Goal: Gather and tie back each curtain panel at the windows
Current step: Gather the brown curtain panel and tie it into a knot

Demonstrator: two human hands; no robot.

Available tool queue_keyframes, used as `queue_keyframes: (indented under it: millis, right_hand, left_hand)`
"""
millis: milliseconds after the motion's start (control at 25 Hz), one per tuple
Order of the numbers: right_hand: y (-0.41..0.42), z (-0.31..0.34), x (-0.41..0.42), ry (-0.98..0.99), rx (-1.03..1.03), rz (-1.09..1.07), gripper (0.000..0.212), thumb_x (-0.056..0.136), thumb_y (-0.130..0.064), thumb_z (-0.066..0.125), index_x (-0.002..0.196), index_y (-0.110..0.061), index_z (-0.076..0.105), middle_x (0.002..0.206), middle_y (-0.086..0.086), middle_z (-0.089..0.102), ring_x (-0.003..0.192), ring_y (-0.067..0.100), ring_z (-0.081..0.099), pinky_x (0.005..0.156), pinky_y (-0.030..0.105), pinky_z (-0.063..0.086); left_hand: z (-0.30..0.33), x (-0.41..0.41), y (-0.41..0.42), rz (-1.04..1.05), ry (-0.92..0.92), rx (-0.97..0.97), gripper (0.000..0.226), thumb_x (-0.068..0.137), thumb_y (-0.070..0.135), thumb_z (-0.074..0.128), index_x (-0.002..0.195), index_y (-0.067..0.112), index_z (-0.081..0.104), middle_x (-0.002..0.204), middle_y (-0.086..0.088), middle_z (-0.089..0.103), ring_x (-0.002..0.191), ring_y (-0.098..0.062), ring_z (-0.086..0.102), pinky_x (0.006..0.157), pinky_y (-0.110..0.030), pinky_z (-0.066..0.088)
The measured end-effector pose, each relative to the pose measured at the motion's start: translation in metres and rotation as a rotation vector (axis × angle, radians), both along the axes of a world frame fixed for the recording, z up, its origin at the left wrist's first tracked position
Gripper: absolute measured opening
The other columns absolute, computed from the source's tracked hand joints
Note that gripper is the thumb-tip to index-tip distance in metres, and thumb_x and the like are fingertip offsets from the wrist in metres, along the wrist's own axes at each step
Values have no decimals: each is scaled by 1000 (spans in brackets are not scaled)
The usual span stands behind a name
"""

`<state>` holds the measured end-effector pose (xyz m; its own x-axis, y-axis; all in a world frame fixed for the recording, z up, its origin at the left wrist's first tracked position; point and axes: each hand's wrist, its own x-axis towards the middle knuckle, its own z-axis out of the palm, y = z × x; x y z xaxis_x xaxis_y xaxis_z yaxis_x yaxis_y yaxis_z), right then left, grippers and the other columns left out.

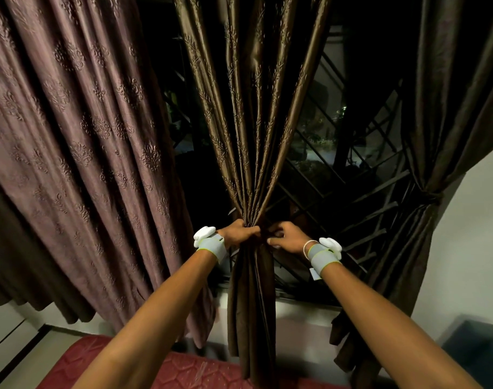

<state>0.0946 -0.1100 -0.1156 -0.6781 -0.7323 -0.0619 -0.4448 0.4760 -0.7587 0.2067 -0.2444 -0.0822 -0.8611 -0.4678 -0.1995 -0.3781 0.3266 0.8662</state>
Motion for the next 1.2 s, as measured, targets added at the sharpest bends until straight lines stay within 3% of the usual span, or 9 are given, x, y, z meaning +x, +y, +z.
queue_keyframes:
  millis: [120, 280, 320, 480, 600, 800, 1000, 1200]
  right_hand:
    - [12, 10, -3, 76, -57, -131, 26, 77, -22, 79, 95, -5, 70, 84, 6, 67, 75, 15, 63, 76, 29, 52]
    - [24, 22, 0, 85, -178, -114, 13, 78, -13, 77, 77, -14, 65, 71, 9, 69, 62, 21, 69, 59, 28, 56]
    - [24, 23, 4, 124, -174, -106, 13, 78, -13, 77, 75, -16, 65, 68, 6, 69, 60, 18, 68, 59, 29, 56]
    - [21, 22, 21, 332, -136, -67, 8, 76, -21, 75, 81, -20, 69, 68, -5, 66, 63, 9, 61, 65, 24, 48]
    - [14, 20, 32, 378, -144, -22, 10, 77, -19, 71, 87, -18, 71, 73, -2, 67, 68, 9, 58, 67, 20, 40]
    - [-1, 22, 46, 395, -169, 13, 23, 78, -15, 66, 100, -22, 62, 75, -2, 67, 73, 17, 62, 68, 25, 44]
    - [-11, 28, 52, 415, -176, 72, 19, 81, -12, 60, 94, -23, 68, 71, -9, 60, 58, 4, 48, 67, 18, 40]
    - [-20, 34, 54, 329, -160, 73, 22, 79, -13, 63, 97, -20, 74, 75, -7, 64, 64, 4, 55, 70, 15, 43]
  left_hand:
    - [-8, -5, -11, 9, -40, -52, 25, 87, 19, 65, 109, 7, 63, 86, -2, 63, 69, -8, 57, 50, -10, 44]
    - [-21, -15, -13, 24, 5, -115, 51, 75, 35, 74, 115, 7, 64, 115, -12, 68, 103, -26, 64, 90, -32, 52]
    - [-24, -15, -13, 47, 20, -175, 55, 71, 41, 76, 113, 9, 63, 112, -10, 69, 102, -25, 64, 90, -34, 51]
    - [-23, -1, -3, 206, 166, -392, 54, 67, 49, 81, 90, 16, 45, 85, 0, 61, 76, -17, 56, 66, -29, 39]
    - [-29, 8, -6, 221, 202, -534, 42, 70, 55, 74, 81, 23, 48, 80, 6, 61, 76, -17, 56, 63, -30, 40]
    - [-37, 24, -12, 55, 392, -704, 14, 87, 32, 62, 100, 28, 58, 94, 9, 59, 90, -18, 62, 74, -30, 47]
    - [-30, 30, -15, -7, 226, -829, 39, 85, 52, 44, 116, 34, 59, 105, 2, 55, 99, -24, 60, 74, -38, 51]
    - [-6, 19, -22, -42, 114, -959, 18, 89, 35, 54, 97, 20, 57, 105, -7, 48, 94, -35, 59, 63, -38, 44]
